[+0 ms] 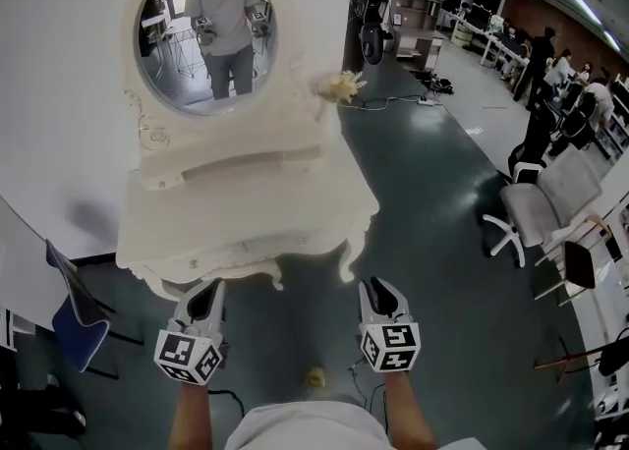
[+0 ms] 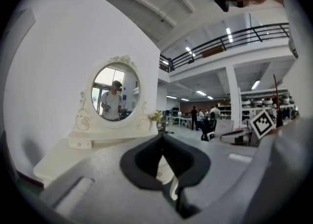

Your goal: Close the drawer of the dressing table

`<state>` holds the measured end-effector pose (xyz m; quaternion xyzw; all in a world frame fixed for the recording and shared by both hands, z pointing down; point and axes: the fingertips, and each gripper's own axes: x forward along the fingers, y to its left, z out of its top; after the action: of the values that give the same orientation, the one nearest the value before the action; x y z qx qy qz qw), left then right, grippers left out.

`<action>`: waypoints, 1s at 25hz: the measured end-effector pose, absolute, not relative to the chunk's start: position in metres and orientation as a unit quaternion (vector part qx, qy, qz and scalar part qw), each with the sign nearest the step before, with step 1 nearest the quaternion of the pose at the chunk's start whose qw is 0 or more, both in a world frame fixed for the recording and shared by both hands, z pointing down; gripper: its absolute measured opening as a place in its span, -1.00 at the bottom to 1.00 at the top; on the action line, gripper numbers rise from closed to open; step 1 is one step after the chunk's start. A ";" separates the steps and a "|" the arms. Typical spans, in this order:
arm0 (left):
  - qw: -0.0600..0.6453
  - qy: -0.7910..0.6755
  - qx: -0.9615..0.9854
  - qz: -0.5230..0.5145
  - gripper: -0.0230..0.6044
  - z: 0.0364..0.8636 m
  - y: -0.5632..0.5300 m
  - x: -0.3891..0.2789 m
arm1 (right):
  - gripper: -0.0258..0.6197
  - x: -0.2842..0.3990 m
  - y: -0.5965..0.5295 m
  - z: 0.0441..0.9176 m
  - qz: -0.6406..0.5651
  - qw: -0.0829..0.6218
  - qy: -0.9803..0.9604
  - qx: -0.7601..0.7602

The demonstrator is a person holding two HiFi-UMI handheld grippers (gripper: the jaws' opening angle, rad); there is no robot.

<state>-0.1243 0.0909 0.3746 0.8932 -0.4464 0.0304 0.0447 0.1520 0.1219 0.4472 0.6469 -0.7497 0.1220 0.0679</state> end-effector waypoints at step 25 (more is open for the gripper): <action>0.067 -0.449 0.891 0.035 -0.93 0.403 -0.096 -0.089 | -0.71 0.172 -0.074 0.466 0.122 0.080 -0.756 0.638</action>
<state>-0.0894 -0.0960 0.4030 0.8905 -0.4485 0.0355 0.0674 0.1725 -0.0735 0.4658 0.6375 -0.7565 0.1221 0.0798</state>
